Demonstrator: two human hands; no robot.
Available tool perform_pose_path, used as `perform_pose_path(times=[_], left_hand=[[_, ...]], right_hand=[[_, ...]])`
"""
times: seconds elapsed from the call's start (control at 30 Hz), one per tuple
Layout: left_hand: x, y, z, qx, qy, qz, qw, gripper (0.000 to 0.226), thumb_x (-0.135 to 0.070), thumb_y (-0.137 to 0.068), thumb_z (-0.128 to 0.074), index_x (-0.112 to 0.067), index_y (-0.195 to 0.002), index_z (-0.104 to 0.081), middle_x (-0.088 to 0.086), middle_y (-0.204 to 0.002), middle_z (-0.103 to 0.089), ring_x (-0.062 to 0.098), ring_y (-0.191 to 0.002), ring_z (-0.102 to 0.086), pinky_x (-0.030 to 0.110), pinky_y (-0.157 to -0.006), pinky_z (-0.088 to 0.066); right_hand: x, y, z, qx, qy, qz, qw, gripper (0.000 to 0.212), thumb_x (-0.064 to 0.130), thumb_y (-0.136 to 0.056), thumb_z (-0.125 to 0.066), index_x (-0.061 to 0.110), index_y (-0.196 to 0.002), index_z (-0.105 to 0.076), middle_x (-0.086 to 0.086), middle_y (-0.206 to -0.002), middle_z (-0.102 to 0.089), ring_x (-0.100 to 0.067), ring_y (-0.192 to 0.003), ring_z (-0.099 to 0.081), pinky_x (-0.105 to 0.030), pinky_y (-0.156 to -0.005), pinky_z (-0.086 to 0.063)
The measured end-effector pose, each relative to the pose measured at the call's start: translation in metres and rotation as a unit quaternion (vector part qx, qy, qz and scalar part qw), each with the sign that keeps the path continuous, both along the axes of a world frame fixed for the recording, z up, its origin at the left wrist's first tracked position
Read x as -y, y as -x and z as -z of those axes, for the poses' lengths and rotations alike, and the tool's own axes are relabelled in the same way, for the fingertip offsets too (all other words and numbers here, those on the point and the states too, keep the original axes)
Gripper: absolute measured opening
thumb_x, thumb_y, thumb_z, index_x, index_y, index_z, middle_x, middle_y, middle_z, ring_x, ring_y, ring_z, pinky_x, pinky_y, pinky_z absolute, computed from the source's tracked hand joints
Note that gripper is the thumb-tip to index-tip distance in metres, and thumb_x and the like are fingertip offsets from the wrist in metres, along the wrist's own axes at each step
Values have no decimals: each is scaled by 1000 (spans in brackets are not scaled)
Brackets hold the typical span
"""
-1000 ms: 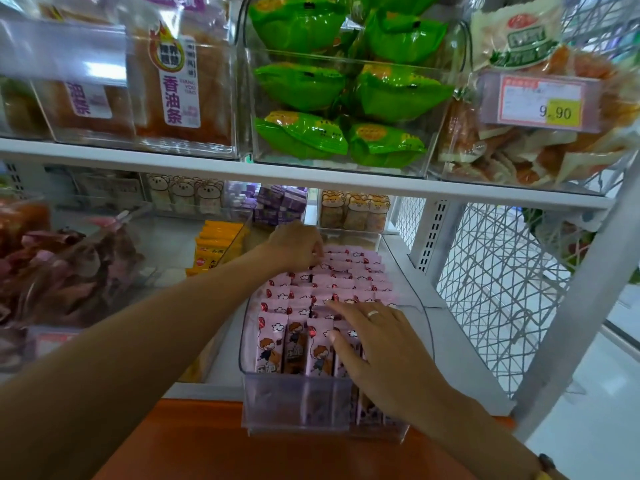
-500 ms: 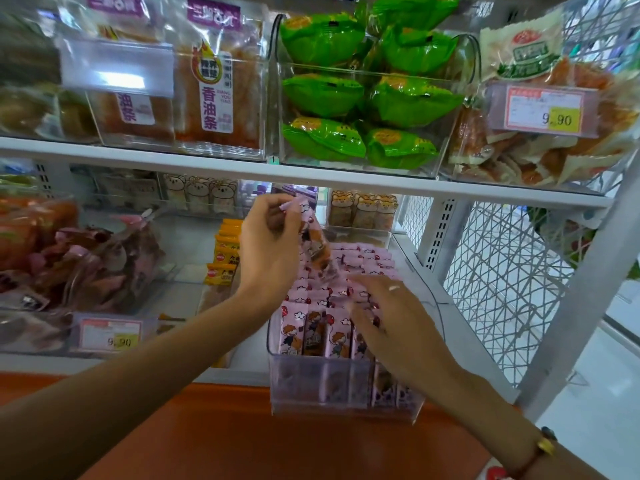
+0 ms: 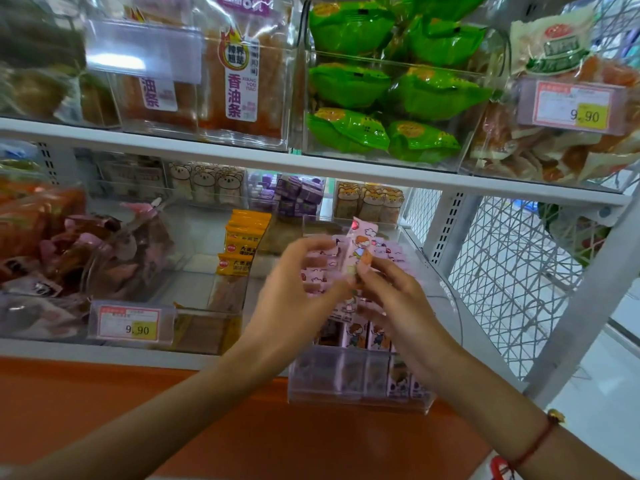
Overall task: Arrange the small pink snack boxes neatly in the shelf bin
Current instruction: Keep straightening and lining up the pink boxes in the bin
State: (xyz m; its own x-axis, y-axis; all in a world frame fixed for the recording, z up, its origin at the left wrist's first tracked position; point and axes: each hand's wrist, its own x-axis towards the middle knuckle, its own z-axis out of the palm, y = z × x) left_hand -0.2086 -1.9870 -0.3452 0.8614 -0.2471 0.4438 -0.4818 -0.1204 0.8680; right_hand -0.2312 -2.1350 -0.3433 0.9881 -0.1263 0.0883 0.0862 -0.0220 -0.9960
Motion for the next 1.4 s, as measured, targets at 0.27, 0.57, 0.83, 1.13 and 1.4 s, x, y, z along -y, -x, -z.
perform_pose_path(times=[0.27, 0.57, 0.83, 1.13, 1.4], left_hand=[[1, 1, 3, 76, -73, -19, 994, 40, -33, -87, -66, -42, -120, -44, -29, -112, -56, -10, -105, -55, 10, -84, -49], [3, 4, 0, 98, -94, 2, 991, 36, -28, -86, -67, -36, -118, -52, -31, -106, -54, -23, -96, -50, -4, -74, -39], [6, 2, -14, -135, 33, 152, 979, 13, -22, -93, -56, -27, -98, -67, -6, -84, -73, 8, -73, -71, 18, -65, -57], [-3, -3, -11, 30, -12, 49, 998, 35, -28, -73, -76, -38, -101, -57, -22, -102, -65, -8, -97, -61, 8, -80, -49], [-5, -2, -11, 146, -63, -74, 984, 36, -24, -79, -76, -42, -106, -61, -23, -102, -65, -3, -98, -60, 20, -85, -51]], right_hand=[[4, -3, -2, 19, -59, 0, 998, 52, 36, -68, -71, 15, -114, -62, -3, -109, -68, -19, -107, -62, -36, -94, -48], [2, 2, -2, 85, -17, 54, 995, 41, 34, -78, -68, 19, -116, -61, 0, -102, -72, -12, -90, -70, -28, -77, -57], [9, 2, -8, 26, -34, 57, 997, 49, 46, -74, -65, 14, -112, -66, -5, -97, -71, -14, -82, -69, -24, -66, -51], [3, 6, -13, 84, -8, -6, 996, 33, 21, -89, -54, 21, -122, -59, -2, -112, -68, -20, -109, -62, -47, -101, -45], [3, 9, -17, 120, 20, -34, 992, 41, 30, -78, -71, 23, -117, -58, 1, -110, -68, -18, -110, -61, -45, -97, -47]])
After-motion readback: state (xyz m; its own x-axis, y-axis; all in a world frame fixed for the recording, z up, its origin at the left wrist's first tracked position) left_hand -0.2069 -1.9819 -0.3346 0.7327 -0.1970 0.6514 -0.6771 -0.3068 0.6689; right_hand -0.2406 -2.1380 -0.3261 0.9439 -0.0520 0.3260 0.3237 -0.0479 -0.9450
